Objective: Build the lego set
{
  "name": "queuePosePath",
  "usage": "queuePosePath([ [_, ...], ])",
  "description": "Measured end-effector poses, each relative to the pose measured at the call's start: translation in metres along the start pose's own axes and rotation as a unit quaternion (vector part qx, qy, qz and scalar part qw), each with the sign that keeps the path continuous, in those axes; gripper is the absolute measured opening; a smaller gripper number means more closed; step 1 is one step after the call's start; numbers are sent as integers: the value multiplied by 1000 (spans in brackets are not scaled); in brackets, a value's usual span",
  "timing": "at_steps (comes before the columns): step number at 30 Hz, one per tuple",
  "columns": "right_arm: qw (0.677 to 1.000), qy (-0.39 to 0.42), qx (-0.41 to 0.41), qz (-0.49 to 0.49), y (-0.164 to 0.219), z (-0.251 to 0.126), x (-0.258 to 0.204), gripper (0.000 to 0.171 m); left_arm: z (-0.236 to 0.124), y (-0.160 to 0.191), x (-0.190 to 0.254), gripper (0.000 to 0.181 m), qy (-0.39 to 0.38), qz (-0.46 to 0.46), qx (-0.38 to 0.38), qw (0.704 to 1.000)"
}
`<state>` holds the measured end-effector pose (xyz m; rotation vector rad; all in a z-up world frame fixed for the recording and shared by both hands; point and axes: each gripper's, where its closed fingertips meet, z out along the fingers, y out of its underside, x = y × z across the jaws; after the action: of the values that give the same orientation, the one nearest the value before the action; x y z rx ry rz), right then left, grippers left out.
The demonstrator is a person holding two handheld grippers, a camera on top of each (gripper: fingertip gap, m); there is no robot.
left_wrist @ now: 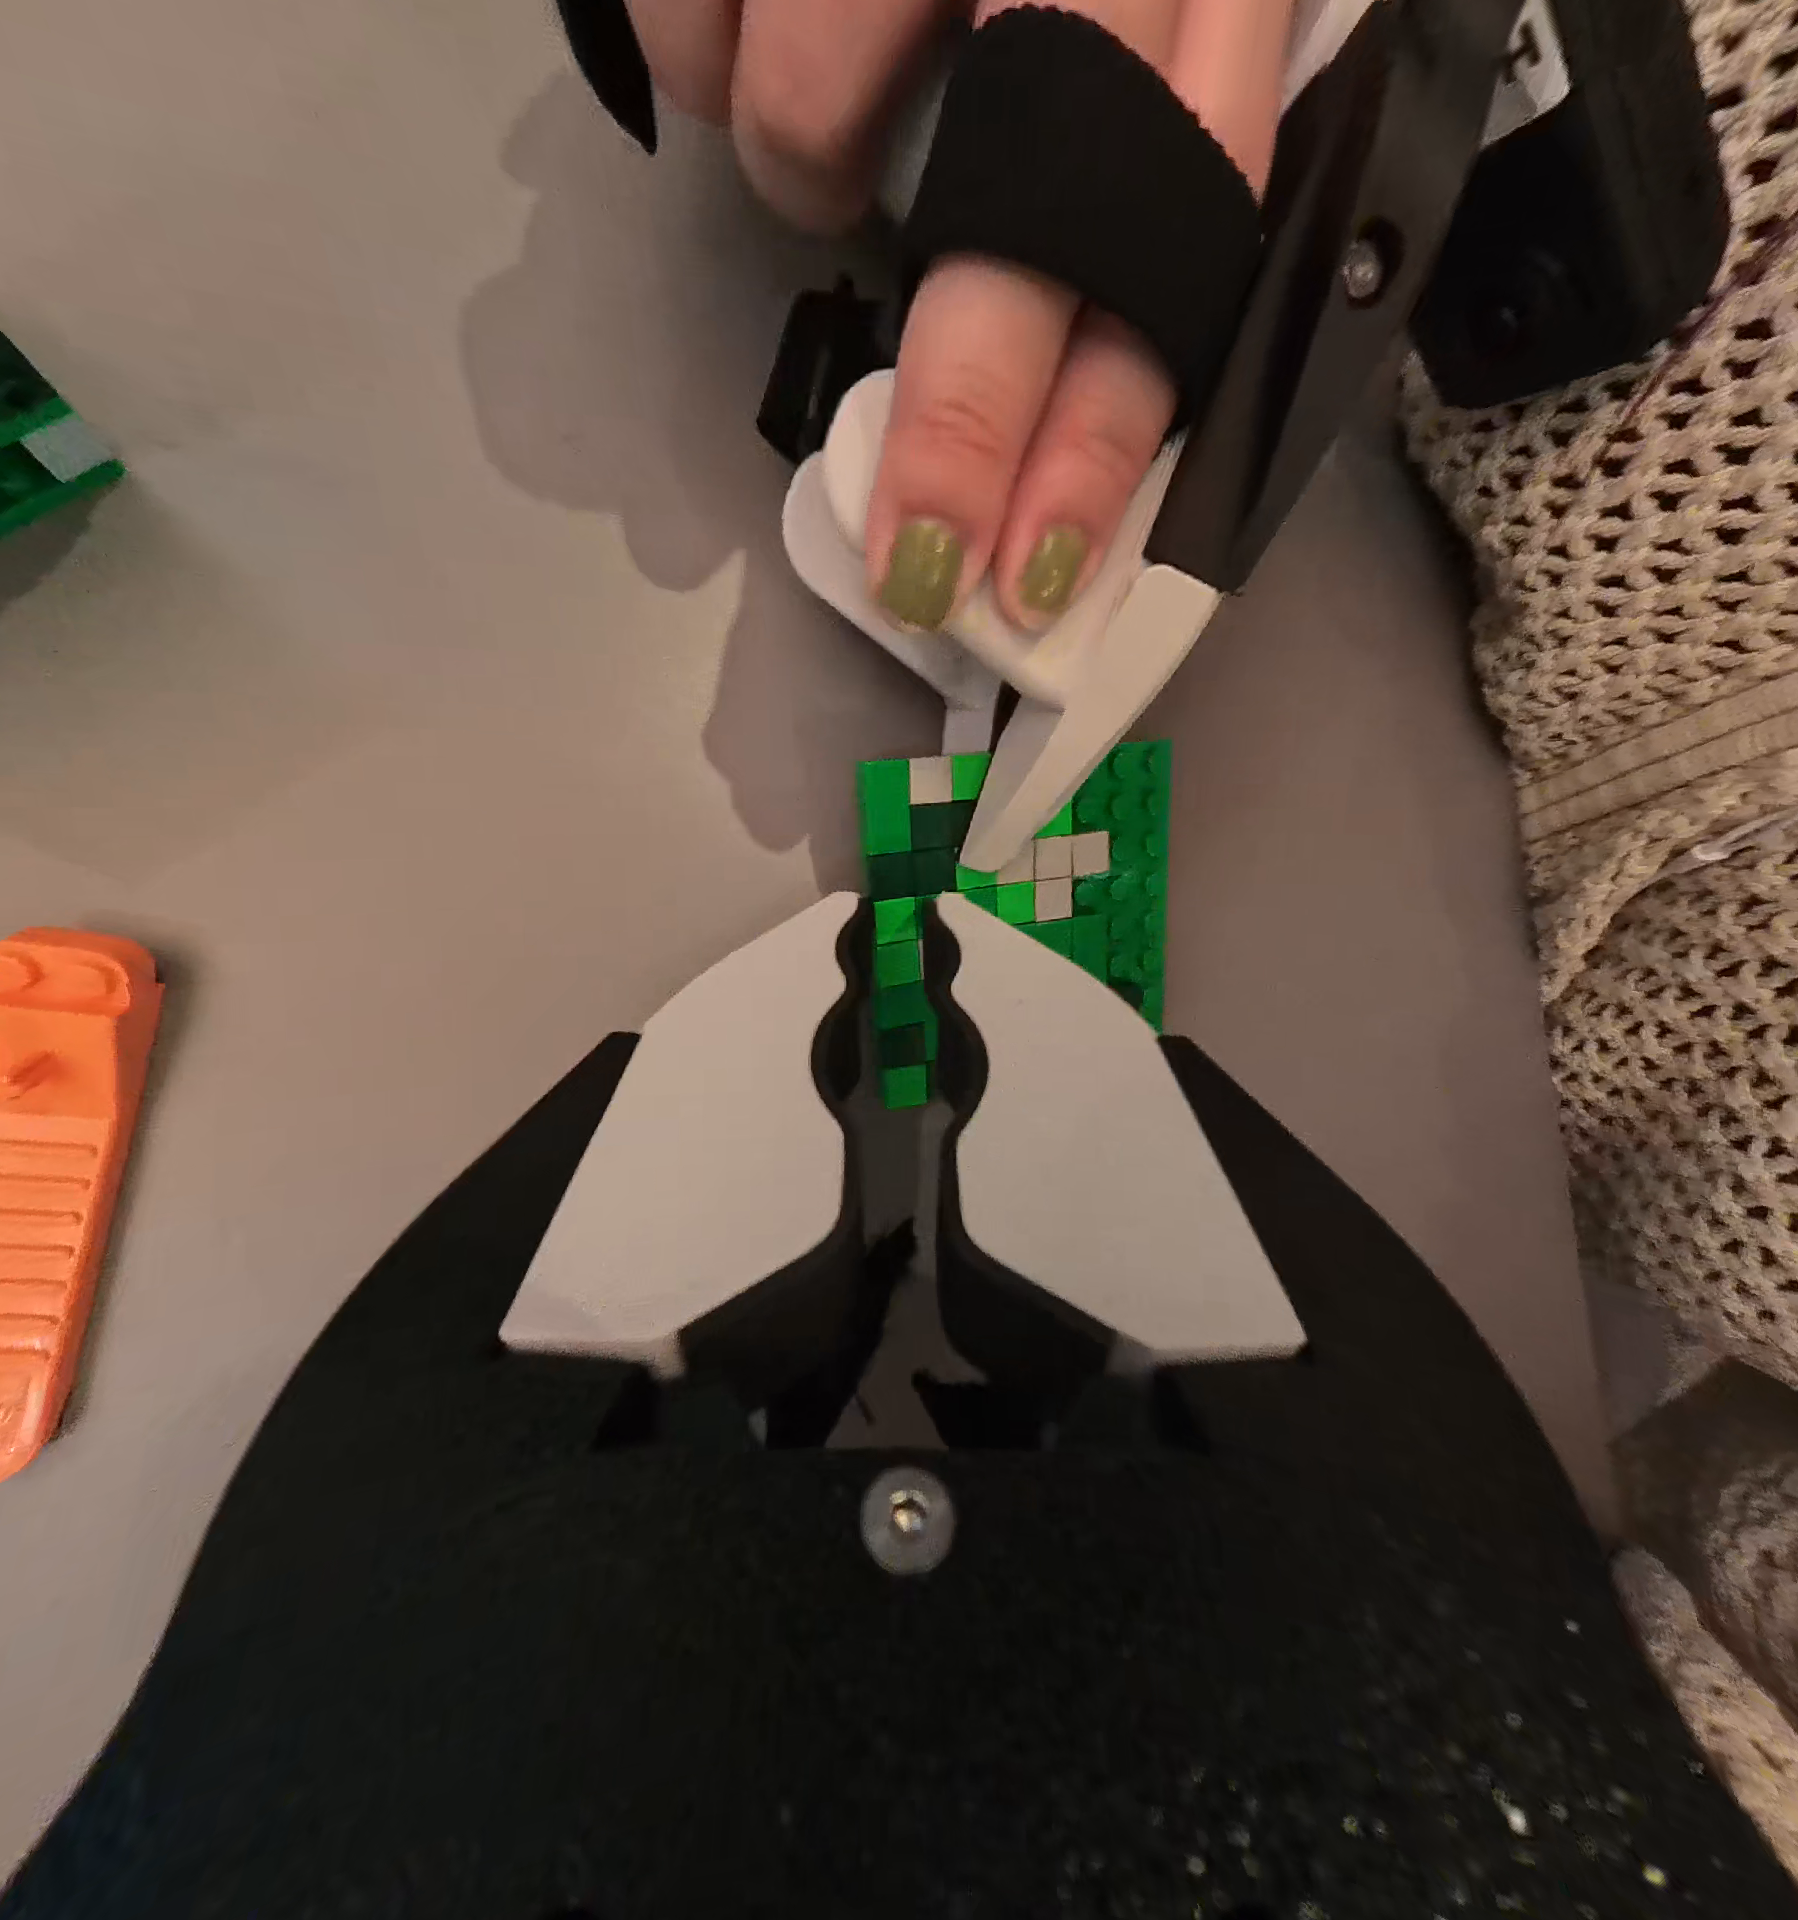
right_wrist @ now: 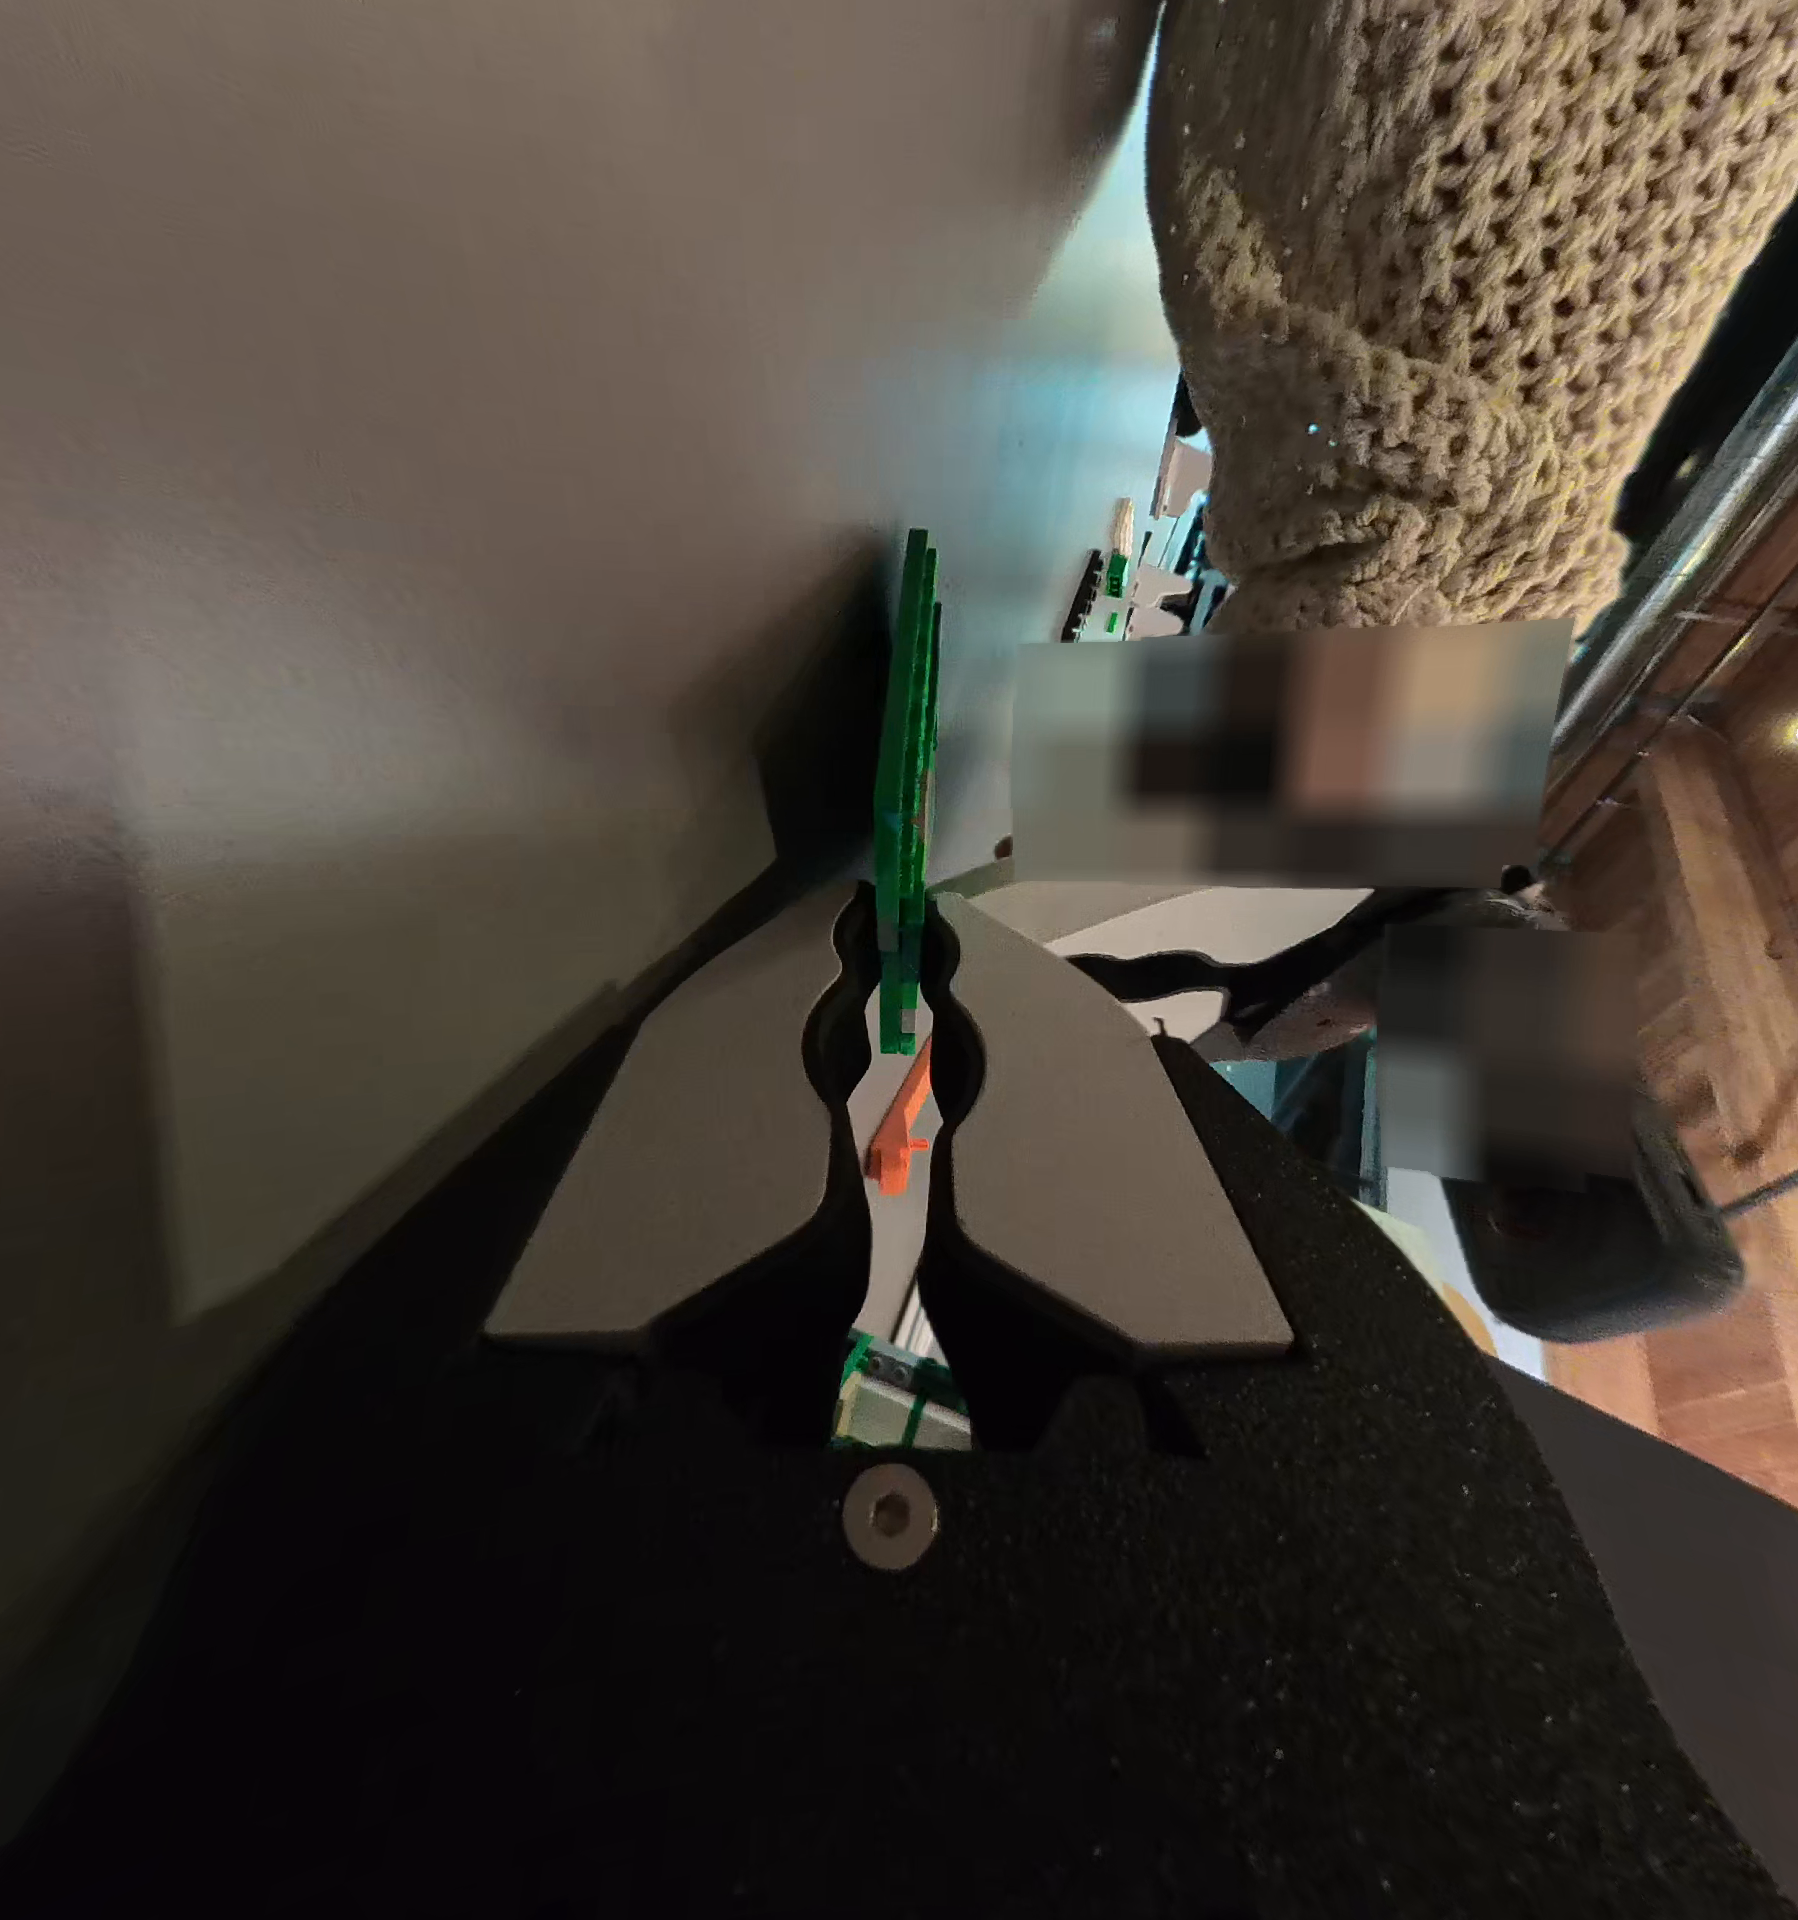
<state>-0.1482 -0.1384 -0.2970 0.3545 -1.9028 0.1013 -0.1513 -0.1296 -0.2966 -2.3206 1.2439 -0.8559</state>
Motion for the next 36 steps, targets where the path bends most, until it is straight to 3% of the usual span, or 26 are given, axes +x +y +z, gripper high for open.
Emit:
queuePosePath([
  [3,1000,-3,6,24,1,0,-1,7,1,1,0,12,4,0,-3,1000],
  [7,999,-17,8,50,3,1,-3,8,5,2,7,34,-19,21,-24,999],
  [14,992,-48,6,115,4,2,-4,9,-5,-2,8,29,-200,136,-66,968],
  [19,983,-75,5,165,4,3,-5,10,-12,-6,11,31,-255,154,-66,952],
  [36,966,-103,9,235,0,4,-5,11,-12,-8,5,53,-261,148,-109,948],
])
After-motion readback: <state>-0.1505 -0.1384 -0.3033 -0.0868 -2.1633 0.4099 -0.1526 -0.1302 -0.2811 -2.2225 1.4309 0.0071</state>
